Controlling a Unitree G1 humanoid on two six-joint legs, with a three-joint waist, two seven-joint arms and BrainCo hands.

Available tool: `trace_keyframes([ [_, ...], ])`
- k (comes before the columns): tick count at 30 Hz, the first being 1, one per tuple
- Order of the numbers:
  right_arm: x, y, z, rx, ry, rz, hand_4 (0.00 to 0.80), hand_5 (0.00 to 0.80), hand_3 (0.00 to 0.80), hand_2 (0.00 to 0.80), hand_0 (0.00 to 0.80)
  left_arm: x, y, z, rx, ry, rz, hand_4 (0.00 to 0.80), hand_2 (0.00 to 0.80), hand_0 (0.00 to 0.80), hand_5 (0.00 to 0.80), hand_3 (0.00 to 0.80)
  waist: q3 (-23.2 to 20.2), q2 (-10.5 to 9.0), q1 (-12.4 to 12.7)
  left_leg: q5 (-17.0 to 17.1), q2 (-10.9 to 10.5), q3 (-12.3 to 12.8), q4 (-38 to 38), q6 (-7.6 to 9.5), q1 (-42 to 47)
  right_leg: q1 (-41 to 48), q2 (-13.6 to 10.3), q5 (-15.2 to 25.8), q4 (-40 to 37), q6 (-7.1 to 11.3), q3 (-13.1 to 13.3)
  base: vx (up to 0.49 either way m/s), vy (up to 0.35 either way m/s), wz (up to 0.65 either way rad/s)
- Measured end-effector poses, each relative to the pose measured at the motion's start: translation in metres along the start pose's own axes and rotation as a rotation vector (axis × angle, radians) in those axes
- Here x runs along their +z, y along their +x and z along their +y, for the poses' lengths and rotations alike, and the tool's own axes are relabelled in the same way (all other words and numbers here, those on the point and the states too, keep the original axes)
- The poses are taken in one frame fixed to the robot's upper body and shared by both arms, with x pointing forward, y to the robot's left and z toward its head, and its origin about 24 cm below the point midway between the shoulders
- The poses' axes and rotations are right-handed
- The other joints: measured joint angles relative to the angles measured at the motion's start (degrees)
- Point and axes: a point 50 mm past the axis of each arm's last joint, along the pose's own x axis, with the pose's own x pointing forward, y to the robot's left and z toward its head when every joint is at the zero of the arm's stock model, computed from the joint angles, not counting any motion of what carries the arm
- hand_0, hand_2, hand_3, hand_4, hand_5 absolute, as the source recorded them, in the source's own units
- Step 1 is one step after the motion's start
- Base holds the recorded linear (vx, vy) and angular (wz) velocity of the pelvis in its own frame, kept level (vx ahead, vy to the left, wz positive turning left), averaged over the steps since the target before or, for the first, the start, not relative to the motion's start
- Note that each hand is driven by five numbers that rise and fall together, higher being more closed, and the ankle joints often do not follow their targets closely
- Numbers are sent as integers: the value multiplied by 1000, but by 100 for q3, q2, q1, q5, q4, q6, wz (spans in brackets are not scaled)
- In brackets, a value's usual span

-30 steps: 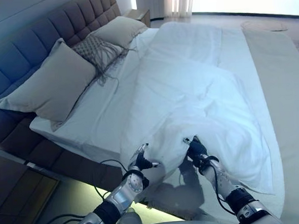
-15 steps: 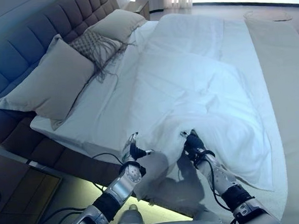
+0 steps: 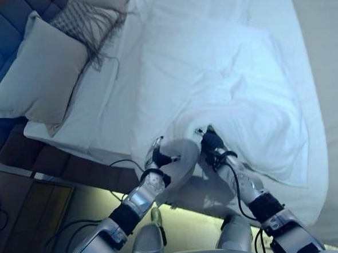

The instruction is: Make the bed neatly

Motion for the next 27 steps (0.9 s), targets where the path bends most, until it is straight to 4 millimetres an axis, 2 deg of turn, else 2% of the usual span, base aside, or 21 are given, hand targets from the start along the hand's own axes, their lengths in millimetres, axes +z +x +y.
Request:
trace_keyframes([
  [5, 19, -4, 7, 32, -87, -3, 800, 800, 800, 800, 800, 14, 5, -3, 55, -40, -20, 0, 0, 0, 0, 0, 96, 314, -174, 40, -179, 160, -203, -1, 22, -290, -109, 40, 36, 68, 254, 8, 204, -15],
  [8, 23, -2, 12, 37, -115, 16, 800, 800, 800, 800, 800, 14, 5, -5, 90, -51, -20, 0, 0, 0, 0, 0, 90, 459, -228, 54, -219, 245, -311, 14, 62, -380, -129, 50, 32, 85, 310, 76, 167, -13],
  [10, 23, -1, 14, 34, -137, 29, 800, 800, 800, 800, 800, 11, 5, -5, 107, -51, -15, 0, 0, 0, 0, 0, 82, 513, -282, 105, -291, 289, -425, 86, 172, -368, -182, 61, 19, 103, 313, 95, 152, -11],
  [14, 22, -2, 13, 28, -168, 58, 800, 800, 800, 800, 800, 10, 5, -6, 118, -62, -4, 0, 0, 0, 0, 0, 69, 631, -286, 110, -346, 294, -544, 92, 428, -212, -243, 79, -16, 141, 341, 99, 126, -12],
  [15, 22, -2, 13, 28, -175, 64, 800, 800, 800, 800, 800, 9, 4, -7, 117, -62, 0, 85, 85, 85, 85, 85, 47, 670, -286, 110, -360, 294, -556, 92, 452, -197, -260, 81, -15, 149, 341, 102, 131, 0],
  [16, 22, -3, 12, 26, -181, 67, 800, 800, 800, 800, 800, 8, 4, -8, 112, -62, 6, 565, 565, 565, 565, 565, 13, 720, -288, 110, -377, 294, -566, 92, 456, -196, -281, 85, -12, 156, 343, 114, 146, 3],
  [17, 22, -3, 11, 20, -191, 74, 800, 800, 800, 800, 800, 6, 3, -10, 98, -63, 15, 800, 800, 800, 800, 800, -32, 784, -291, 110, -394, 295, -597, 92, 473, -196, -295, 89, -9, 165, 344, 98, 119, 4],
  [19, 21, -4, 8, 9, -214, 94, 800, 800, 800, 800, 800, 0, 2, -17, 72, -65, 46, 800, 800, 800, 800, 800, -92, 887, -292, 110, -431, 313, -619, 91, 547, -160, -320, 93, -6, 187, 371, 94, 104, -3],
  [27, 10, -9, 1, -6, -237, 152, 800, 800, 800, 800, 800, -5, -4, -24, 40, -110, 78, 800, 800, 800, 800, 800, -224, 1074, -434, 119, -512, 438, -741, 101, 806, -51, -400, 71, 8, 263, 451, 70, 78, -6],
])
